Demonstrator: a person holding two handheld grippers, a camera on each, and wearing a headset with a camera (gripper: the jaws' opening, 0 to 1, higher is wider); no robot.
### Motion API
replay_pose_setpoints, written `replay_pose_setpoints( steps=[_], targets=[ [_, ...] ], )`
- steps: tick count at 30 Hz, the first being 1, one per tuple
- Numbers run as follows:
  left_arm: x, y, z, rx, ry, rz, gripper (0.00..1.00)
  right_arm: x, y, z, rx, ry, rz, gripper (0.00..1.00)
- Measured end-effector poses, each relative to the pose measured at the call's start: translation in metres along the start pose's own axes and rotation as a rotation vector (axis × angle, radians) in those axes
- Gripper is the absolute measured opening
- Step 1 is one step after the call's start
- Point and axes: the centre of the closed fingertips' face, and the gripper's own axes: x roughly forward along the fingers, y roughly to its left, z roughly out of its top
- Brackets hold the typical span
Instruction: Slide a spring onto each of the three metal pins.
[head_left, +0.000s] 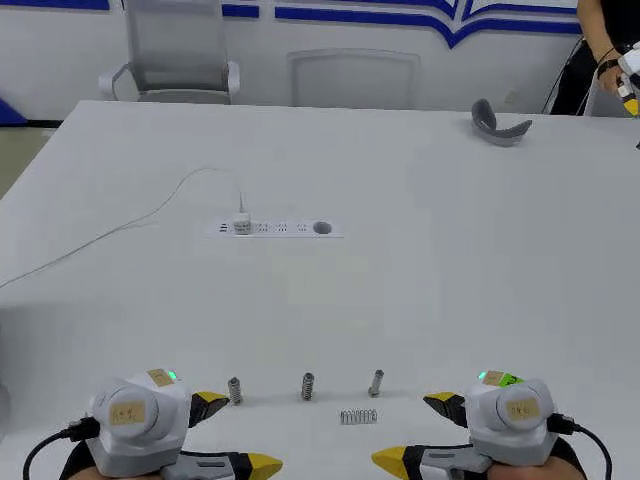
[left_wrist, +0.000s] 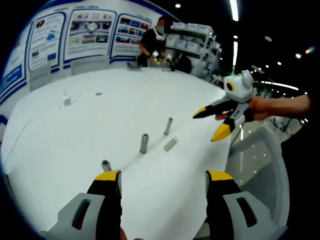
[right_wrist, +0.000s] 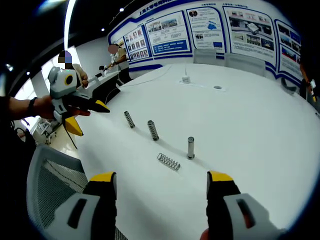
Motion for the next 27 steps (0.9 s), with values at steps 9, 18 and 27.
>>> replay_pose_setpoints(
  steps=[9,18,27],
  targets=[
    [0.017,-0.014,0.005,0.023,0.013,-0.039,0.7,-0.009,-0.004,-0.002,-0.001,-0.002,-0.003,0.8],
    [0.035,-0.028,0.009,0.082,0.054,-0.087,0.69,-0.015,-0.003,-0.003,-0.011,-0.004,0.0,0.81],
    [0.056,-0.036,0.013,0.192,0.12,-0.13,0.68,-0.019,-0.001,-0.003,-0.022,-0.003,0.006,0.81]
  ],
)
